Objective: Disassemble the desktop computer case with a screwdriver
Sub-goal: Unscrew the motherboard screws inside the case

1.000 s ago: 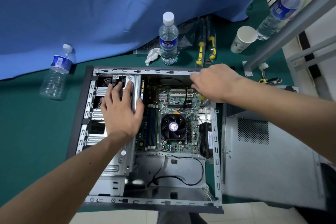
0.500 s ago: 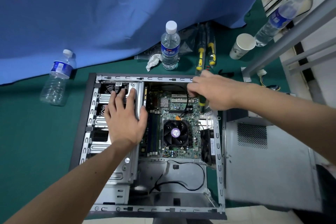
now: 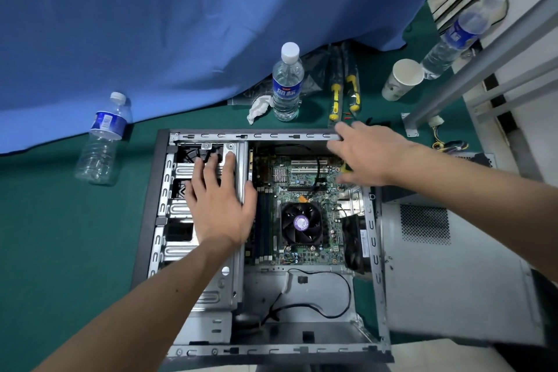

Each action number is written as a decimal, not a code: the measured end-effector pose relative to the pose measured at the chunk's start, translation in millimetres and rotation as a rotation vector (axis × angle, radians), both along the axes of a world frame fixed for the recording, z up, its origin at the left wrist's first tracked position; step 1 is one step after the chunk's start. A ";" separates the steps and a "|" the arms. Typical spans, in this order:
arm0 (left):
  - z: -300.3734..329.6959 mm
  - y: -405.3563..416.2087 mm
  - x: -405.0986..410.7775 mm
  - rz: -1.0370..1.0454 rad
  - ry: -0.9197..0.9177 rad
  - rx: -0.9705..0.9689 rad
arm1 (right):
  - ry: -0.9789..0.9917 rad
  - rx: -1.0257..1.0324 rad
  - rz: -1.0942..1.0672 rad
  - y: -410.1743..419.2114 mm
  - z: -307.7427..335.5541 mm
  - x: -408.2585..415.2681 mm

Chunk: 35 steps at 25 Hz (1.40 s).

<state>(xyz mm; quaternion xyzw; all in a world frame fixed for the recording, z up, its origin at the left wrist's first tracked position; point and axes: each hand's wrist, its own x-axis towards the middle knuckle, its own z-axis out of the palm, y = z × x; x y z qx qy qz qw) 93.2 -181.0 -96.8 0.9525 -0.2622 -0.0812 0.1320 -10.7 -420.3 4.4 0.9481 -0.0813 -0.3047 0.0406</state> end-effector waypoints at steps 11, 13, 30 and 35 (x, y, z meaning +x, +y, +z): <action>-1.4 0.0 0.7 -0.003 -0.007 0.004 | -0.036 -0.073 -0.017 7.8 -1.4 0.9; -2.2 0.6 0.8 0.003 -0.018 0.002 | -0.052 -0.047 -0.020 4.8 -3.4 2.4; -2.4 0.9 0.3 0.006 -0.008 -0.016 | -0.078 -0.009 -0.066 -6.8 -4.5 0.1; -5.3 1.0 1.0 0.004 -0.015 -0.012 | -0.042 0.145 0.010 -6.2 -1.3 3.2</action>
